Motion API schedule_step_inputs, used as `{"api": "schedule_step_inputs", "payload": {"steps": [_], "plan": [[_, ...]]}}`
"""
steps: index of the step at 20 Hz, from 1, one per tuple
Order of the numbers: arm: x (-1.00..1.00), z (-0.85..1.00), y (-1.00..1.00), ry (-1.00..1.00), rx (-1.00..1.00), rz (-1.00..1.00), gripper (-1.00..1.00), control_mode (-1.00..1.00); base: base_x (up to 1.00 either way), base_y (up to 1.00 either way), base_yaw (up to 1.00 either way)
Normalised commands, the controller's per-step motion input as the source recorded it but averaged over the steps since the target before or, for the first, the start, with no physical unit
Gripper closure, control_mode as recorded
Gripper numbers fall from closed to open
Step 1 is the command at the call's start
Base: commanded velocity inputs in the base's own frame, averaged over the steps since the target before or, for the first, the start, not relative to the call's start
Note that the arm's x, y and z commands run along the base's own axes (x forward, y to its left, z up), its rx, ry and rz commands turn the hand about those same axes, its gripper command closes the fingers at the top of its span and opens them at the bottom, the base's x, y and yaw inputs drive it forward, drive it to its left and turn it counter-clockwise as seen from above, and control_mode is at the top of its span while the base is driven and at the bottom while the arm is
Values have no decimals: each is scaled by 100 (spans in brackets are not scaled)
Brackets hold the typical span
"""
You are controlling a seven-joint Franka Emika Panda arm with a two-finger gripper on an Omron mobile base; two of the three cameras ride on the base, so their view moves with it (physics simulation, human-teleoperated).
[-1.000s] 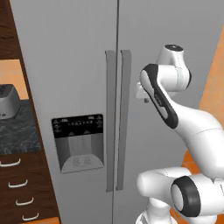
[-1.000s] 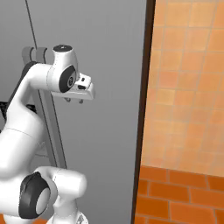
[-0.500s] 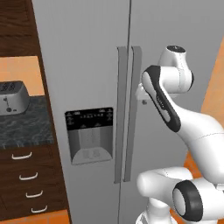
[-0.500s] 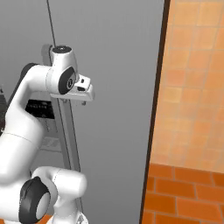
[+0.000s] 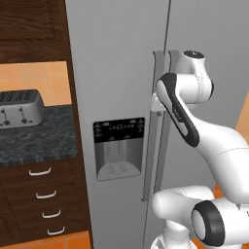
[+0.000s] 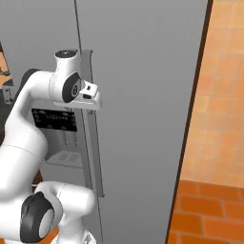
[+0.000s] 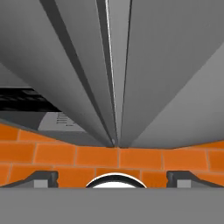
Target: Take the strawberry from the fridge and place it on top of the pancake, located on the dining counter.
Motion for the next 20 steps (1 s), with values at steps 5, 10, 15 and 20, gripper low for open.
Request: {"api": "schedule_step_inputs", "payload": {"steps": [5, 10, 15, 20], "plan": [[0, 0, 0, 0, 0, 0, -100, 100, -50, 0, -11], [0, 0, 0, 0, 0, 0, -100, 100, -54, 0, -2], [0, 0, 0, 0, 0, 0, -100, 100, -37, 0, 0], [68, -15, -9, -6, 0, 4, -100, -100, 2, 0, 0]]}}
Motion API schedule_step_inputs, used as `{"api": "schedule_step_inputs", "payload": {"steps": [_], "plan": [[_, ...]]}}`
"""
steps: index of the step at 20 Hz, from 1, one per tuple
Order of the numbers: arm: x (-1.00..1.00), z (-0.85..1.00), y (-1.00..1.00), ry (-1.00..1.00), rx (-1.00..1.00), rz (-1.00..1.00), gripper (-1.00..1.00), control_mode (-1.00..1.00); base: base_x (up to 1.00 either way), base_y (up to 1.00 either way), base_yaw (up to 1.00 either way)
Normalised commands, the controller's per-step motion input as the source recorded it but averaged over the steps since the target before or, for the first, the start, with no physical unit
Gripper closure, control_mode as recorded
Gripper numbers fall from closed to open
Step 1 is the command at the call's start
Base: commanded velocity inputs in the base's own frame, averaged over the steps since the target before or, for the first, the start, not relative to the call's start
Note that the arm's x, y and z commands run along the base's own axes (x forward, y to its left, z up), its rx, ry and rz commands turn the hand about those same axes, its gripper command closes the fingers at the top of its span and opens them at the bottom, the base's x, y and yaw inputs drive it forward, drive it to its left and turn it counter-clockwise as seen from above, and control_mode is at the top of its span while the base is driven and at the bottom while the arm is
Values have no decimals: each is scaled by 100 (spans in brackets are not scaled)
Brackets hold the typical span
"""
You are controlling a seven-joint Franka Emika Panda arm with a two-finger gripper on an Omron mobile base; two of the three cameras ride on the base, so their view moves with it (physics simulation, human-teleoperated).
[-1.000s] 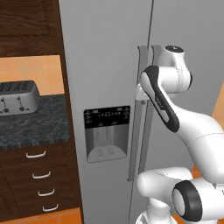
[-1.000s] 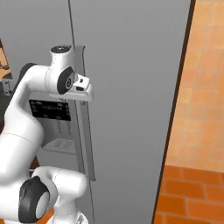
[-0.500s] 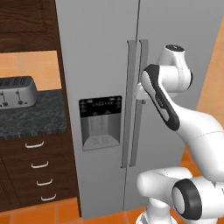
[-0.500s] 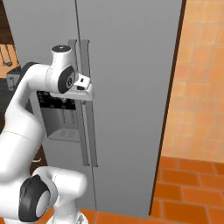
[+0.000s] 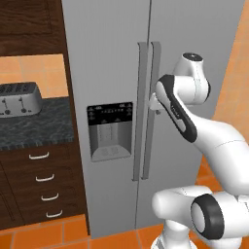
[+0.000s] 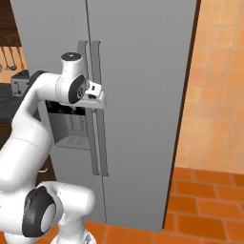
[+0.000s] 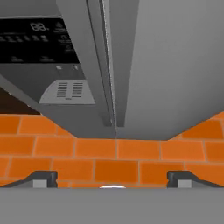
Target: Take the strawberry from the fridge and place it on top of the pancake, located on the dining counter.
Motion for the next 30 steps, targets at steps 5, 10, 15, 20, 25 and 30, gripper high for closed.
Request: {"api": "schedule_step_inputs", "payload": {"steps": [5, 10, 15, 20, 25, 30], "plan": [[100, -4, -9, -19, 0, 3, -100, -100, 0, 0, 0], [67, 12, -1, -39, 0, 0, -100, -100, 0, 0, 0], [52, 23, -10, -13, 1, 0, -100, -100, 0, 0, 0], [47, 0, 0, -3, 0, 0, -100, -100, 0, 0, 0], [58, -3, 0, -11, 0, 0, -100, -100, 0, 0, 0], [52, -16, 0, -21, 0, 0, -100, -100, 0, 0, 0]]}}
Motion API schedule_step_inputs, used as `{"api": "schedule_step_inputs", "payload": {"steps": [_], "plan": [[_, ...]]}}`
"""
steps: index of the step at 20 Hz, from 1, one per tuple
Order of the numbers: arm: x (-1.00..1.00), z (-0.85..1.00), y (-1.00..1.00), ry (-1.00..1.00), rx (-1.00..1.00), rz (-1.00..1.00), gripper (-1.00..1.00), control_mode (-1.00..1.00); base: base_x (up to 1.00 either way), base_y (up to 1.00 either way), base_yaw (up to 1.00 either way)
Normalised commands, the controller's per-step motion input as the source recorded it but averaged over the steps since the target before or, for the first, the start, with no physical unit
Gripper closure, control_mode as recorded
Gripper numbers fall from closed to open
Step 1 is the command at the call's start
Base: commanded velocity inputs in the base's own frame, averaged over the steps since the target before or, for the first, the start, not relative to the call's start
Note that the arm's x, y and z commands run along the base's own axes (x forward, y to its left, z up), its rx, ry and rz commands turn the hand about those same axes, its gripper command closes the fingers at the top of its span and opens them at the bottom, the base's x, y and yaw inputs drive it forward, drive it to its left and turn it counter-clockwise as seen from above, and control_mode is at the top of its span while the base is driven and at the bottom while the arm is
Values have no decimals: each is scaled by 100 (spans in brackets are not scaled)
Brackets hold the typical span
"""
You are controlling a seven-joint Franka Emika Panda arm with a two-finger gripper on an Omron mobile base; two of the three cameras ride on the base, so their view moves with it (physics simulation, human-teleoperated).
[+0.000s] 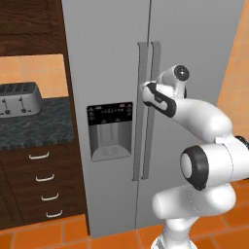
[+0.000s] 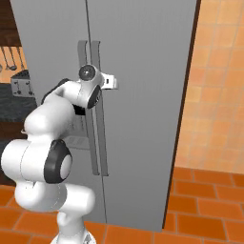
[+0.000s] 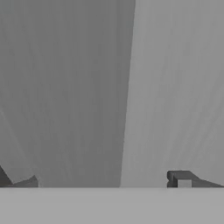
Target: Take the strawberry from the fridge and place it on top of the pancake, located on the dining counter.
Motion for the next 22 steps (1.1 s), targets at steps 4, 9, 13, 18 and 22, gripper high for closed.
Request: {"api": "schedule_step_inputs", "payload": {"steps": [4, 9, 13, 18, 22], "plan": [[23, -3, -1, -10, 0, 0, 100, -100, 0, 0, 0], [-9, 0, -5, 5, 0, -1, 100, -100, 0, 0, 0], [-69, 0, -32, 5, 0, -8, 100, -100, 0, 0, 0], [-99, 4, -76, 7, 4, -7, 100, -100, 0, 0, 0], [-100, 10, -100, 10, 12, -4, 100, -100, 0, 0, 0]]}}
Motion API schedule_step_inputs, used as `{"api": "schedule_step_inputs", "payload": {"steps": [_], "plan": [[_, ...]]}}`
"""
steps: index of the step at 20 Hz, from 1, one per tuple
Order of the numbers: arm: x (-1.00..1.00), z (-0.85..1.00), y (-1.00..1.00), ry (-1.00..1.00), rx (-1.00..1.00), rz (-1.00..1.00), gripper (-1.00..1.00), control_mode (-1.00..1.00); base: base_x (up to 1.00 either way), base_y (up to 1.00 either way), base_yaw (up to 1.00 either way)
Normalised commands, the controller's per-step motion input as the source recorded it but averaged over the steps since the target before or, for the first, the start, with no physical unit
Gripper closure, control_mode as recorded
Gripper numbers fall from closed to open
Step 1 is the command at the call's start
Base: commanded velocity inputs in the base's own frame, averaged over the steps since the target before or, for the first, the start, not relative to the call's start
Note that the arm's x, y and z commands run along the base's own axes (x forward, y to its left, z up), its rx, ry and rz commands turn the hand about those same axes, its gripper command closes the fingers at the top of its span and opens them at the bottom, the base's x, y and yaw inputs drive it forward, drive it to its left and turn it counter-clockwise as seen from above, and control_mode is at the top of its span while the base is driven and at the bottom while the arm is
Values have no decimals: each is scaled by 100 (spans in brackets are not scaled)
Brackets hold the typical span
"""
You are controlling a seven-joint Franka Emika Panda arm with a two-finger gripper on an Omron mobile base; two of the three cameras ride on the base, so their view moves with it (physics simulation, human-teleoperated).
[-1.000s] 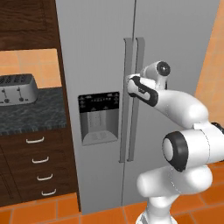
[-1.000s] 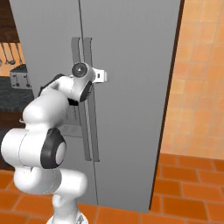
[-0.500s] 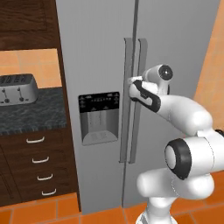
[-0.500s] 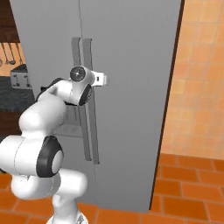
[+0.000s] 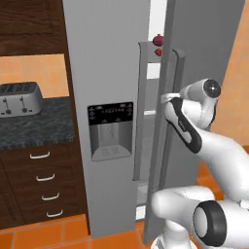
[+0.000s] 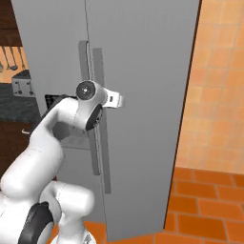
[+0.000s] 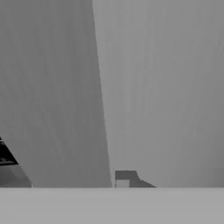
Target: Take the strawberry from the fridge and place it on top of the pancake, located on the dining counter.
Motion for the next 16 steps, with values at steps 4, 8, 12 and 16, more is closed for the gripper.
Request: {"api": "schedule_step_inputs", "payload": {"steps": [4, 8, 12, 16], "plan": [[-100, 1, -100, 6, 10, -1, 100, -100, 0, 0, 0], [-96, 0, -100, 4, 8, -4, 100, -100, 0, 0, 0], [-97, 8, -100, 7, 8, -11, 100, -100, 0, 0, 0], [-93, 23, -99, 4, 7, -14, -100, -100, 0, 0, 0]]}}
